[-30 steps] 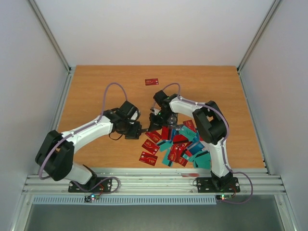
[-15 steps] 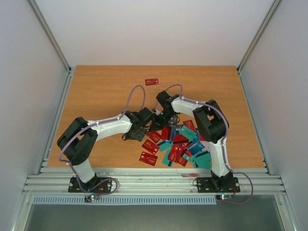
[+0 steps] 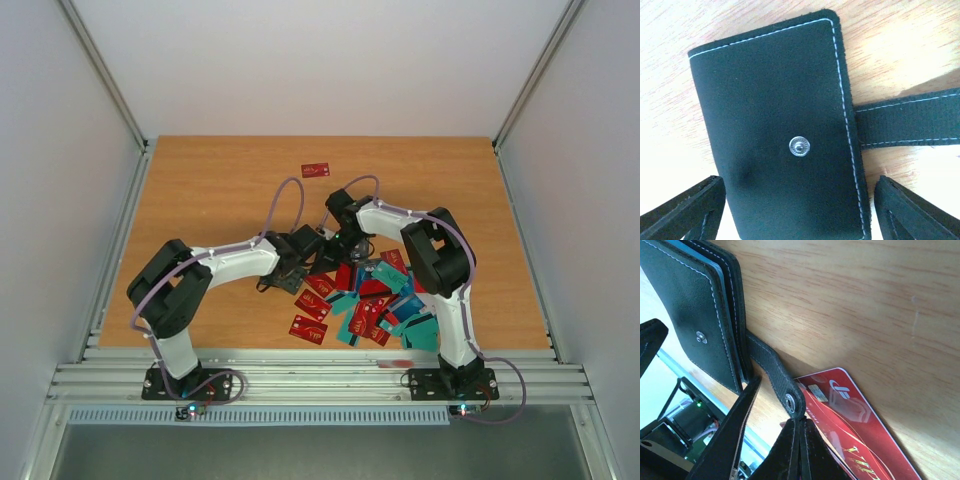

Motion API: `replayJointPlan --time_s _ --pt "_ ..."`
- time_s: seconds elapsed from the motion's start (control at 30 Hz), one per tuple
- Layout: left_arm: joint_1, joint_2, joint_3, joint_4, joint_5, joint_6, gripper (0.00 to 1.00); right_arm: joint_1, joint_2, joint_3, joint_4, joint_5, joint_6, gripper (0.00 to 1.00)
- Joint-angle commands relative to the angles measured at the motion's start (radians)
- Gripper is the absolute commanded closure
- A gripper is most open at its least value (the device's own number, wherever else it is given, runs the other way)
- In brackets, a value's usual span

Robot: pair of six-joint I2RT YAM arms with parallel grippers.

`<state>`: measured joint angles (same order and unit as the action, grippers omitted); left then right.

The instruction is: Put the credit cards into the card holder

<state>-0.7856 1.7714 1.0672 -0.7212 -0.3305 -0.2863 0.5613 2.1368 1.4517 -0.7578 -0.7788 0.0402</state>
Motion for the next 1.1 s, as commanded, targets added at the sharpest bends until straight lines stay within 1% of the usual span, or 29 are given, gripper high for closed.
replayJointPlan --time_s 0.0,0.17,0.27,0.57,0.77,1.0,1.07 --pt "-0.005 0.016 0.032 0.008 -0.045 -0.026 0.18 -0.006 0.026 0.007 -0.032 -0.013 -0.024 0.99" --pt "-0.005 -0.011 0.041 -0.012 -0.101 -0.045 0.19 -0.008 0.028 0.005 -0.048 -0.010 -0.025 0.99" --pt "-0.002 -0.035 0.040 -0.018 -0.122 -0.052 0.20 -0.008 0.030 0.000 -0.051 -0.008 -0.060 0.99" --pt "0.045 -0.069 0.076 -0.056 -0.111 -0.075 0.23 -0.008 0.026 -0.004 -0.062 0.005 -0.067 0.99" --pt "0.098 -0.117 0.092 -0.061 -0.070 -0.083 0.28 -0.008 0.027 -0.005 -0.069 0.009 -0.069 0.99" --pt "0.166 -0.114 0.092 -0.042 -0.010 -0.074 0.33 -0.008 0.027 -0.004 -0.072 0.013 -0.070 0.99" --pt "0.183 -0.109 0.092 -0.034 0.007 -0.067 0.36 -0.008 0.028 -0.002 -0.073 0.013 -0.072 0.99"
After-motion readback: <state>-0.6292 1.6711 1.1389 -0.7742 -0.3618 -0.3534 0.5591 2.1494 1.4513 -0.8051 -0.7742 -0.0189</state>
